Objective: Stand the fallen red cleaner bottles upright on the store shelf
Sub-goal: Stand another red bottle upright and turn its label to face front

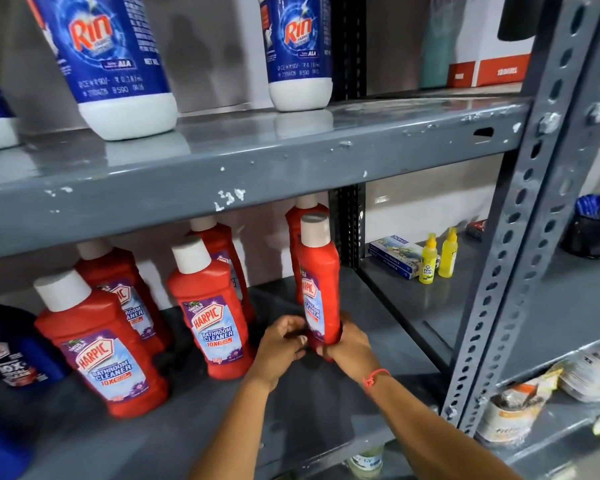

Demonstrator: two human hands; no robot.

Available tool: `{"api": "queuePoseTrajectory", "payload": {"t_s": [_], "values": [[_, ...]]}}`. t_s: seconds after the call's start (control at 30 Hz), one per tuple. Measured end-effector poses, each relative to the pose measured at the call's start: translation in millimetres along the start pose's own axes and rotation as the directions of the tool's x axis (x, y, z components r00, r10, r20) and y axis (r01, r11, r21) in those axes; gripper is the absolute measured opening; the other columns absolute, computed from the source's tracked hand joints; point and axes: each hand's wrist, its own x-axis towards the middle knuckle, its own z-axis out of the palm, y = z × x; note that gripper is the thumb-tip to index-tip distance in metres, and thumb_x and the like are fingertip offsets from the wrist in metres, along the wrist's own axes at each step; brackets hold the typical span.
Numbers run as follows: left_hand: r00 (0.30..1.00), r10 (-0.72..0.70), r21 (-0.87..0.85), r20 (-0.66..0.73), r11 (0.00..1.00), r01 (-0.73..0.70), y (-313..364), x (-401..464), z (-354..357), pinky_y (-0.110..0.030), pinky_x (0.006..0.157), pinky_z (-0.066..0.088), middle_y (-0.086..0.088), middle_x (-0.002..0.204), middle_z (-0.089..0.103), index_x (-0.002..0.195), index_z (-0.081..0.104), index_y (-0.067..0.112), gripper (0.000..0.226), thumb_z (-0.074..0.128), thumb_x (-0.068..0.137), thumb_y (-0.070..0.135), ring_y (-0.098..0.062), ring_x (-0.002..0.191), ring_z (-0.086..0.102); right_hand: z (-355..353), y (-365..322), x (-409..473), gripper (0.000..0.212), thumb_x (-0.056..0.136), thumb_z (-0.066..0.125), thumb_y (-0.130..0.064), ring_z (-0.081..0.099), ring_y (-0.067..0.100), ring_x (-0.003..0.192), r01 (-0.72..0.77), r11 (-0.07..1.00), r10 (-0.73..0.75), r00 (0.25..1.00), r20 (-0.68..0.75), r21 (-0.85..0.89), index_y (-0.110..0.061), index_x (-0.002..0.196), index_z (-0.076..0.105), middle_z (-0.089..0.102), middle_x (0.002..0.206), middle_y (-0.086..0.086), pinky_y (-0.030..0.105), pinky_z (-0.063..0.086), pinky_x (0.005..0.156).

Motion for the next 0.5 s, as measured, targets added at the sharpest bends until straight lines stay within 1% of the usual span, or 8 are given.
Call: {"api": "queuePoseTrajectory", "payload": {"t_s": [0.07,0.1,0.17,0.23,0.3,0.4,0.43,0.5], "values": [[0.996,0.012,-0.031,0.085,0.999,-0.009,2,5,2,-0.027,0.080,0.048,0.013,0.105,0.058,0.110,0.044,0.028,0.049,0.046,0.082,-0.012,-0.006,0.091,0.056,-7,0,3,0.050,0.061,0.077,-0.004,0.062,0.013,0.082,-0.029,0.999,0.028,0.999,0.017,0.043,-0.015,0.106,0.057,0.067,0.091,0.000,0.010,0.048,0.063],[0.993,0.010,-0.005,0.115,1.000,-0.010,2,8,3,-0.027,0.085,0.047,0.011,0.109,0.058,0.117,0.041,0.027,0.055,0.048,0.081,-0.014,-0.007,0.096,0.055,-10,-1,5,0.051,0.060,0.077,-0.002,0.062,0.013,0.081,-0.033,0.998,0.032,0.999,0.026,0.054,-0.014,0.106,0.059,0.068,0.094,0.003,0.005,0.047,0.058],[0.994,0.008,0.064,0.105,0.998,-0.015,-1,12,4,-0.023,0.087,0.047,0.001,0.112,0.058,0.116,0.043,0.023,0.053,0.054,0.078,-0.012,-0.010,0.101,0.054,-14,0,9,0.054,0.059,0.073,0.005,0.061,0.013,0.081,-0.039,0.998,0.037,0.998,0.041,0.046,-0.012,0.108,0.060,0.069,0.102,0.007,0.003,0.045,0.054],[0.999,0.028,0.094,0.034,0.995,-0.031,-5,12,4,-0.021,0.082,0.048,-0.005,0.112,0.061,0.106,0.048,0.022,0.046,0.062,0.075,-0.007,-0.011,0.097,0.057,-15,3,12,0.053,0.061,0.071,0.007,0.060,0.014,0.086,-0.053,0.998,0.053,0.998,0.030,0.030,-0.010,0.111,0.059,0.068,0.104,0.006,0.005,0.046,0.061],[0.997,0.050,0.109,-0.052,0.993,-0.044,-10,11,4,-0.024,0.081,0.049,-0.008,0.110,0.064,0.101,0.053,0.019,0.039,0.067,0.072,-0.002,-0.013,0.094,0.061,-14,7,14,0.049,0.064,0.069,0.010,0.060,0.014,0.088,-0.074,0.995,0.073,0.997,0.006,0.060,-0.007,0.109,0.059,0.068,0.106,0.008,0.010,0.049,0.066],[0.979,0.094,0.191,-0.183,0.980,-0.059,-16,9,4,-0.030,0.083,0.050,-0.007,0.100,0.069,0.096,0.060,0.013,0.030,0.071,0.070,0.005,-0.018,0.091,0.064,-13,9,17,0.041,0.069,0.065,0.012,0.060,0.016,0.092,-0.081,0.992,0.083,0.996,-0.018,0.093,-0.003,0.106,0.059,0.068,0.110,0.015,0.027,0.052,0.084],[0.969,0.109,0.220,-0.223,0.974,-0.059,-17,8,5,-0.027,0.080,0.050,-0.005,0.095,0.069,0.091,0.062,0.013,0.025,0.072,0.069,0.006,-0.016,0.088,0.064,-13,9,18,0.039,0.071,0.064,0.011,0.060,0.017,0.094,-0.082,0.993,0.084,0.996,-0.021,0.090,-0.002,0.107,0.060,0.067,0.111,0.015,0.030,0.051,0.089],[0.952,0.136,0.258,-0.276,0.964,-0.063,-19,6,7,-0.015,0.071,0.047,-0.001,0.086,0.068,0.083,0.063,0.014,0.018,0.072,0.069,0.007,-0.012,0.080,0.063,-13,10,20,0.036,0.074,0.062,0.008,0.059,0.017,0.099,-0.083,0.994,0.085,0.996,-0.025,0.072,-0.002,0.109,0.060,0.066,0.113,0.015,0.030,0.048,0.095]]}}
